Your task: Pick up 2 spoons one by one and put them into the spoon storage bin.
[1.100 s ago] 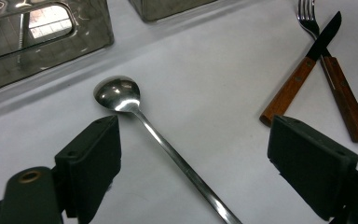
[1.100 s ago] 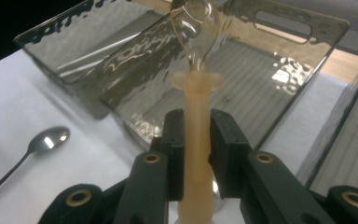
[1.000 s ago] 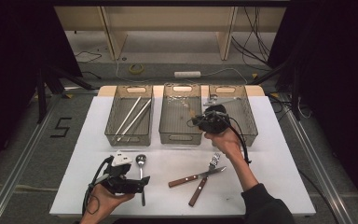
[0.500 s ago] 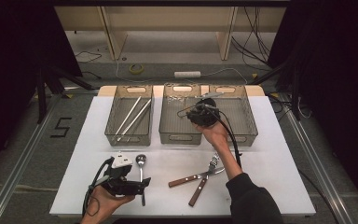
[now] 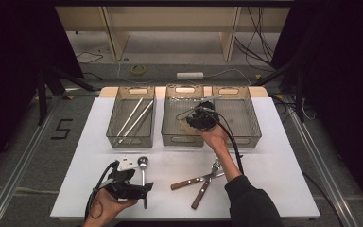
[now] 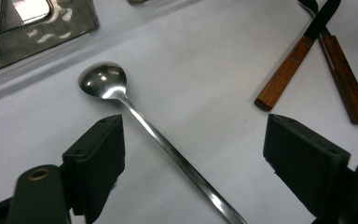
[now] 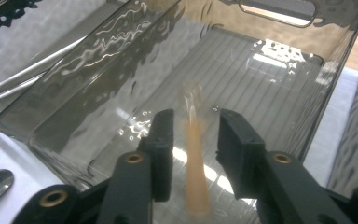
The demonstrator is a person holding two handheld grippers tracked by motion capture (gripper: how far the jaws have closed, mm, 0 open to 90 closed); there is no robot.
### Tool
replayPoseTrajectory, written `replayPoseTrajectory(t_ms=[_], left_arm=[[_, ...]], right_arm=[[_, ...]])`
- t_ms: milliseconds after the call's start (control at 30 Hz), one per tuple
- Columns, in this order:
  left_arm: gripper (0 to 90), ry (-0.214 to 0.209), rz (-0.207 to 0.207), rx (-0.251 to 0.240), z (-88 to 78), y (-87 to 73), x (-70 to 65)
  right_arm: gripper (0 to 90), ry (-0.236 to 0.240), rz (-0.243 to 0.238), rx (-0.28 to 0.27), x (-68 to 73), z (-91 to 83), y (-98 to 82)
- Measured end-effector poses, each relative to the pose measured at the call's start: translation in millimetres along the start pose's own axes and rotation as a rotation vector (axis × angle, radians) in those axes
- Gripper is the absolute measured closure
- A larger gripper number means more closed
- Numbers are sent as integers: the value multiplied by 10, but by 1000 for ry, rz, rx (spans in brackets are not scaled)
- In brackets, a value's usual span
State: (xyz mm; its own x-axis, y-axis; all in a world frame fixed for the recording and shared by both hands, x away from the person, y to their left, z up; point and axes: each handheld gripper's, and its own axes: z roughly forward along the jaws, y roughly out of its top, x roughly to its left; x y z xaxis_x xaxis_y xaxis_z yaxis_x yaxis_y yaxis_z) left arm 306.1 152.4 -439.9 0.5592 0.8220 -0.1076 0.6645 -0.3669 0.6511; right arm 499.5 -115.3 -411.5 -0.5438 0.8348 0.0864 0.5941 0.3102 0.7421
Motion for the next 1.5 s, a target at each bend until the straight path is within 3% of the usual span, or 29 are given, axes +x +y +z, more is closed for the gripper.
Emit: replayPoseTrajectory(t_ms=[200, 400, 633, 833, 1067, 1267, 1500], left_arm=[[252, 4, -9, 32, 36, -10, 19], [289, -7, -34, 54, 64, -19, 50], [321, -18, -62, 64, 79, -25, 73], [331, -22, -61, 77, 100, -28, 64], [349, -23, -74, 94, 131, -31, 73], [393, -26, -69, 112, 161, -18, 87], [485, -39, -103, 125, 214, -11, 127]], right_arm=[[540, 41, 4, -18, 2, -148, -10], [471, 82, -34, -50, 69, -380, -85], [427, 129, -88, -96, 140, -716, -324], [401, 189, -84, -124, 161, -945, -599], [394, 195, -82, -134, 131, -1100, -854], [393, 174, -96, -112, 110, -1168, -1020], [393, 173, -90, -117, 97, -1265, -1141]])
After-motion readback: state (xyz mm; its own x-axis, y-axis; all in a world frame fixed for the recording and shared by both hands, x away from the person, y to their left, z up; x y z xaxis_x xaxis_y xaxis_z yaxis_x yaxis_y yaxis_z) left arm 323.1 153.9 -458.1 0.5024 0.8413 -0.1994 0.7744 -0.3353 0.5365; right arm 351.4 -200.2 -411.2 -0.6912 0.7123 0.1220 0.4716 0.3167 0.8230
